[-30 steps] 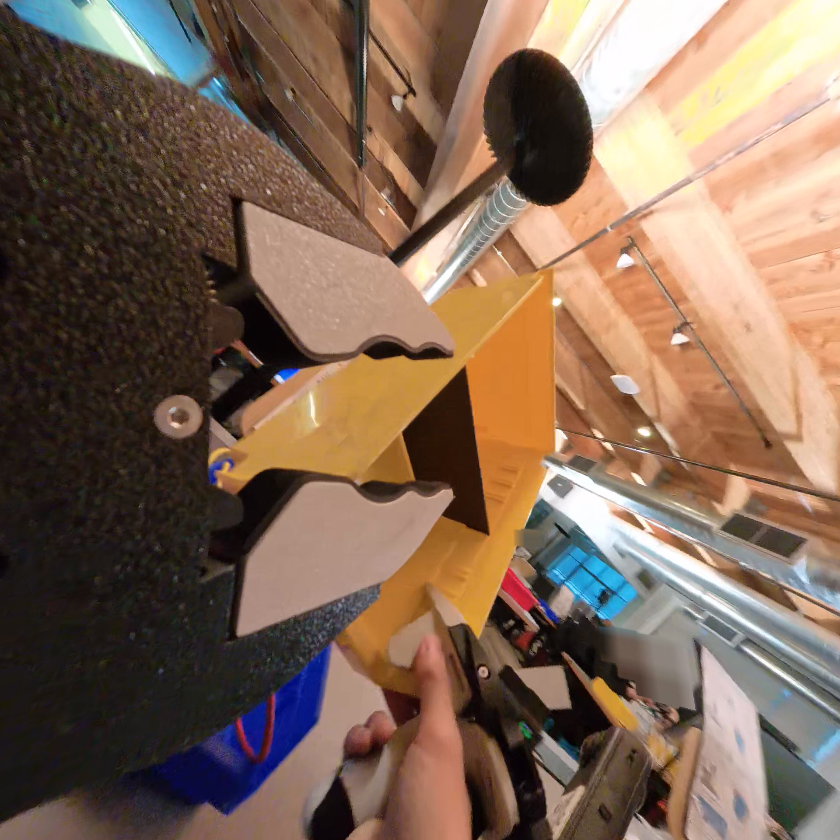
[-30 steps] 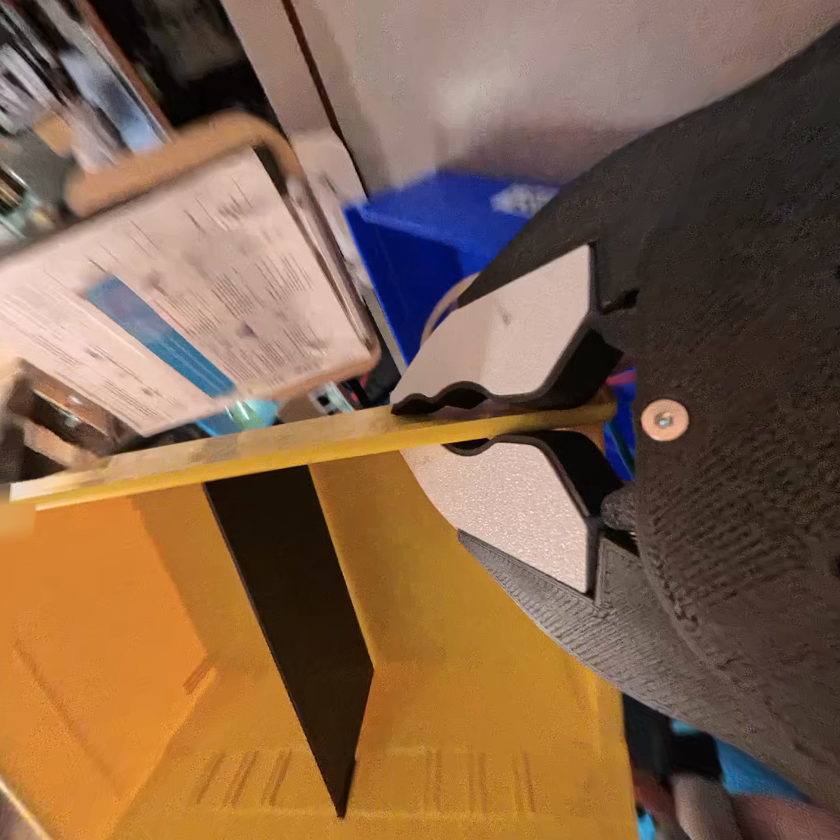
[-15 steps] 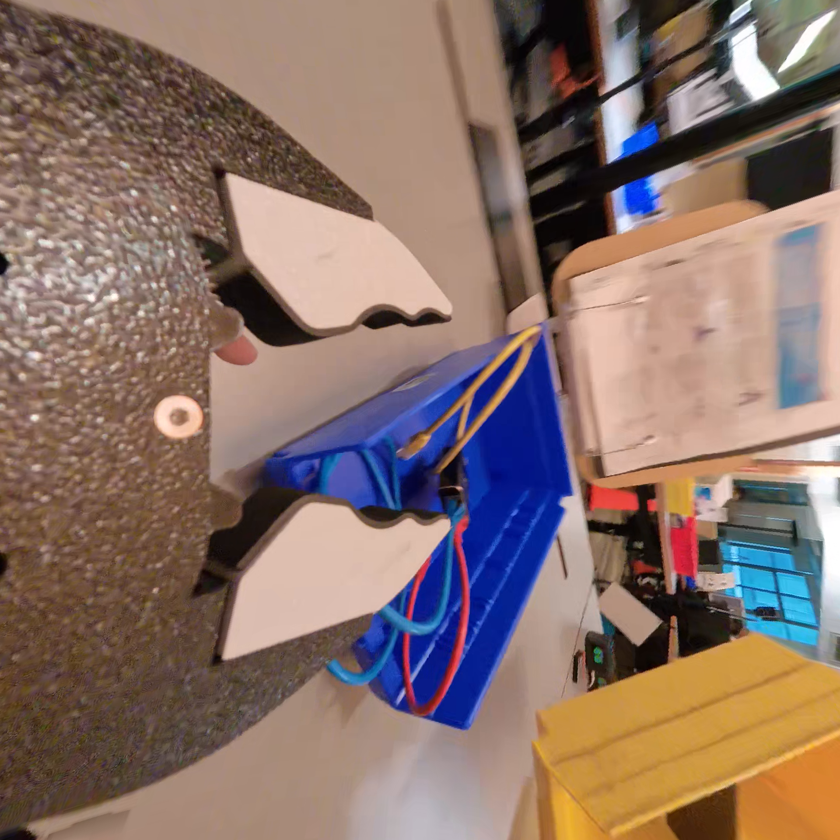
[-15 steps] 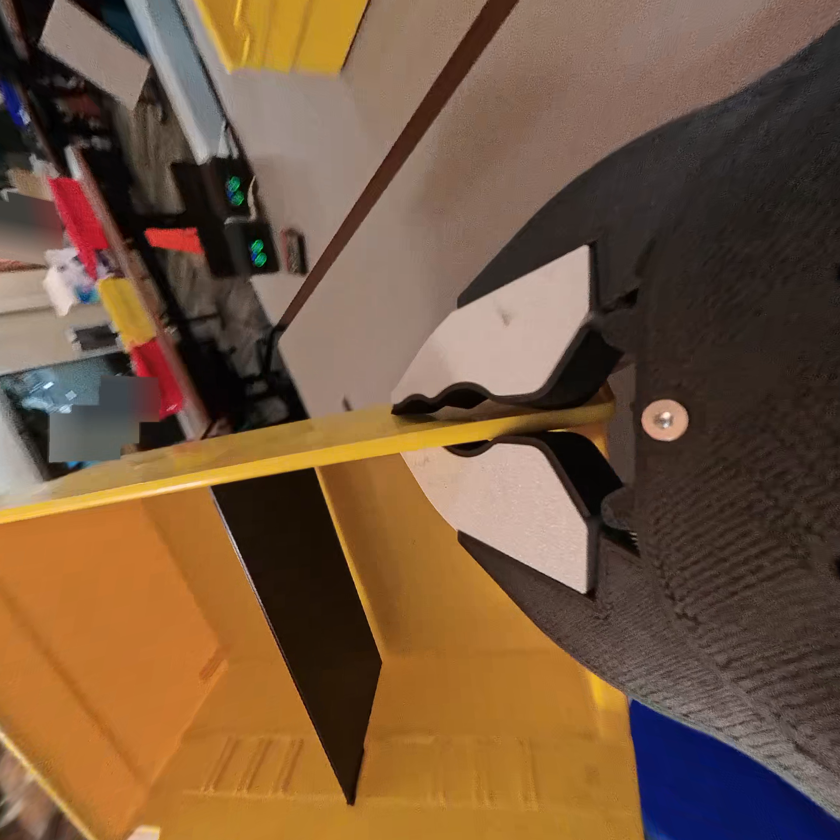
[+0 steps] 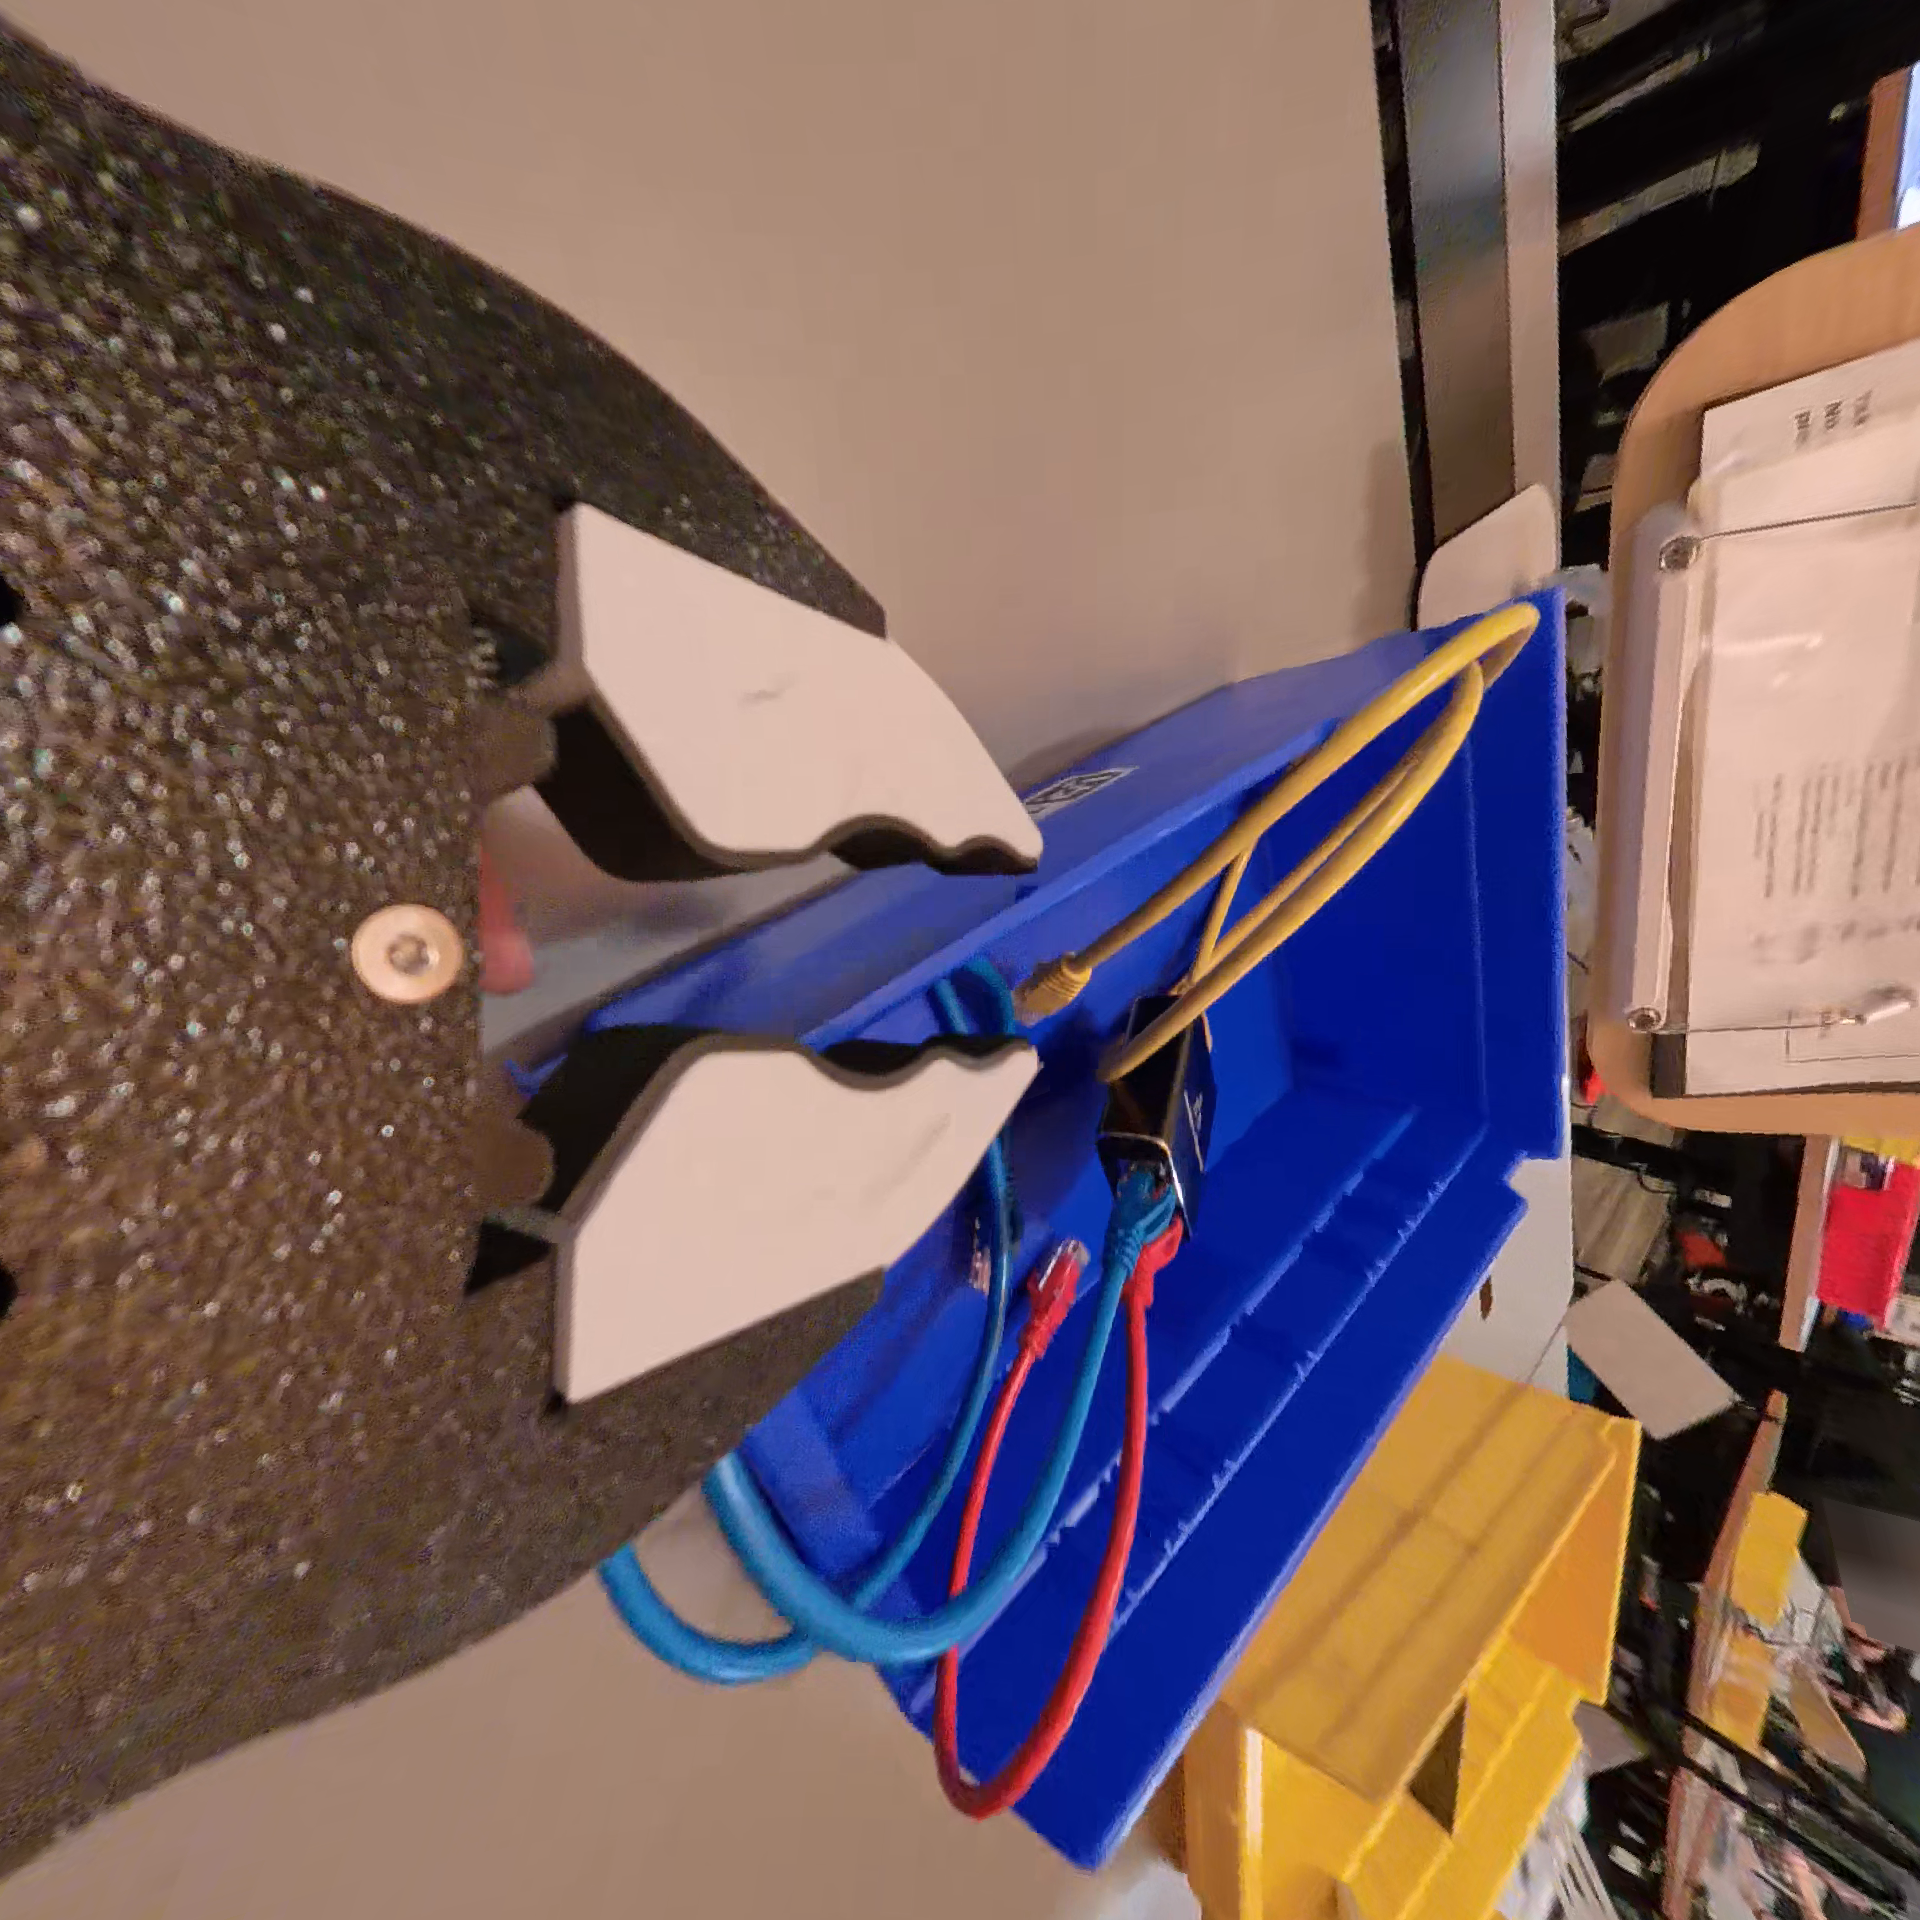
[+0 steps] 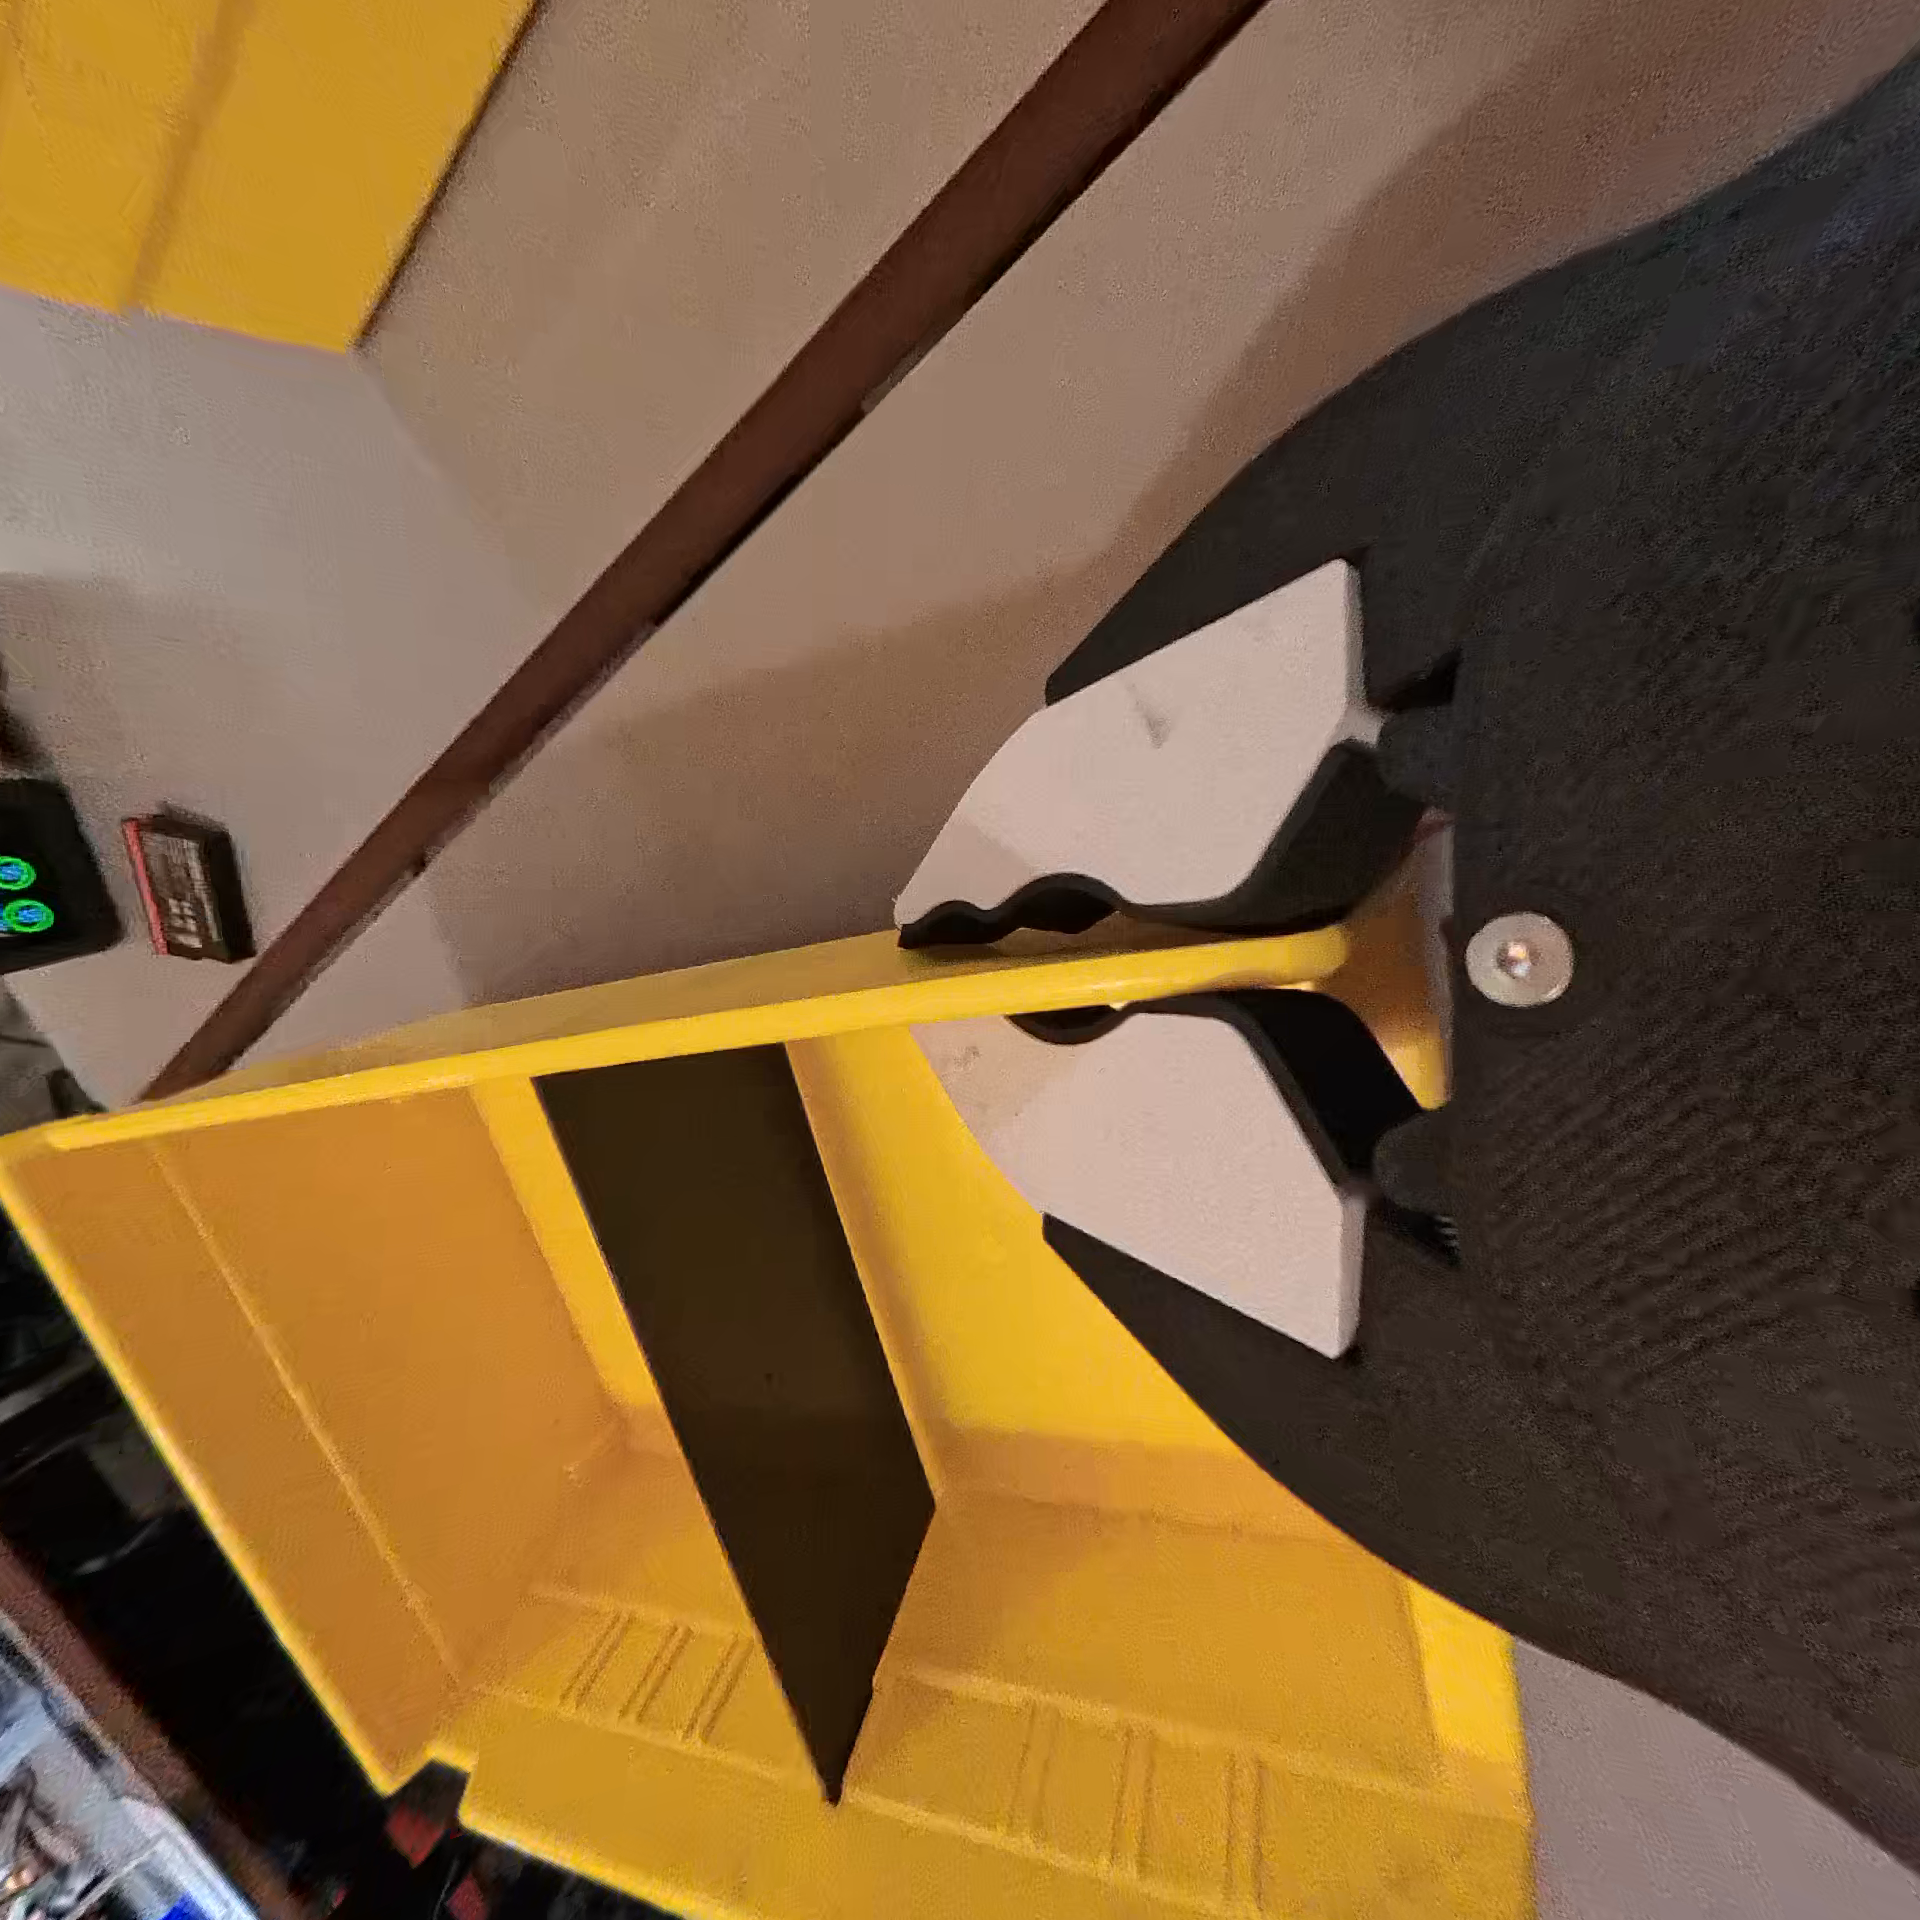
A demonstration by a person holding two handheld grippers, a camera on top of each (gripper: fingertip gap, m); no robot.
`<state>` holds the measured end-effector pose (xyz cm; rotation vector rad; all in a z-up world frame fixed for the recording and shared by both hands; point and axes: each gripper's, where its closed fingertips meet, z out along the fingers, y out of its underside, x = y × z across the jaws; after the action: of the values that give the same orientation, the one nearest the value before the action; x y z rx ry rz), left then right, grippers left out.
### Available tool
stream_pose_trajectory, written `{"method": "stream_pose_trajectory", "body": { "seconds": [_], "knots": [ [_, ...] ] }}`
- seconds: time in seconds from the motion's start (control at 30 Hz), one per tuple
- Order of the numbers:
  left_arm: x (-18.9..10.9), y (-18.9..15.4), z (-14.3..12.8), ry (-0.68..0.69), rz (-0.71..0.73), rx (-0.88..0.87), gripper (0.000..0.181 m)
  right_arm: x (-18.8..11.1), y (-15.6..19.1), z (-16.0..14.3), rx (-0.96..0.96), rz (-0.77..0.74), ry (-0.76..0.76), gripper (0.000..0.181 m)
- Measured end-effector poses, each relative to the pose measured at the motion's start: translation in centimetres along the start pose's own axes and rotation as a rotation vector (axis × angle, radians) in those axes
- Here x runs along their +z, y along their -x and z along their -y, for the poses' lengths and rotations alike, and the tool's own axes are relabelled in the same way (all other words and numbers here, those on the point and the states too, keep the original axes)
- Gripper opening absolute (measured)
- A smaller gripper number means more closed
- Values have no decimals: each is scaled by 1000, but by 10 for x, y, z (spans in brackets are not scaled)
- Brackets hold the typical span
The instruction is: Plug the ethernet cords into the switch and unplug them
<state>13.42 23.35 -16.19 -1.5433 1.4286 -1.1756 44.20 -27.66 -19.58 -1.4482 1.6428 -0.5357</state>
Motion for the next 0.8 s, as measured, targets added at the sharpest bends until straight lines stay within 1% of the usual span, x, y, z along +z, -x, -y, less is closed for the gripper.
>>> {"method": "stream_pose_trajectory", "body": {
  "seconds": [0.1, 0.13, 0.2, 0.23, 0.33, 0.47, 0.5, 0.57, 0.6, 0.63, 0.67, 0.7, 0.8],
  "knots": [
    [3, 6, 0, 35, 30, 73, 23, 12, 2, 5, -7, -1, 19, 6],
    [2, 12, 0, 45, 67, 103, 19, 16, 4, 8, -4, 1, 15, 6],
    [-4, 34, 1, 48, 186, 189, 9, 23, 6, 12, -8, -9, 18, 6],
    [-8, 44, 2, 37, 228, 203, 6, 27, 7, 14, -11, -7, 19, 6],
    [-22, 70, 1, -17, 218, 67, 5, 38, 11, 20, -44, 22, 32, 6],
    [-48, 116, 0, -35, 321, 18, 5, 44, 17, 25, -124, 98, 35, 9],
    [-54, 129, 0, -40, 357, 8, 5, 42, 16, 27, -137, 97, 25, 13],
    [-66, 153, 0, -56, 407, -24, 4, 28, 2, 44, -151, -12, -65, 39],
    [-71, 165, 0, -61, 424, -39, 4, 15, -2, 57, -183, -75, -136, 53],
    [-75, 176, 0, -60, 446, -37, 4, 0, 3, 66, -234, -95, -199, 67],
    [-78, 187, 1, -58, 469, -27, 4, -16, 17, 71, -286, -74, -249, 80],
    [-80, 198, 2, -56, 481, -22, 5, -33, 35, 72, -338, -42, -286, 85],
    [-80, 220, 5, -50, 466, -53, 4, -76, 98, 56, -506, 62, -382, 90]
  ]
}}
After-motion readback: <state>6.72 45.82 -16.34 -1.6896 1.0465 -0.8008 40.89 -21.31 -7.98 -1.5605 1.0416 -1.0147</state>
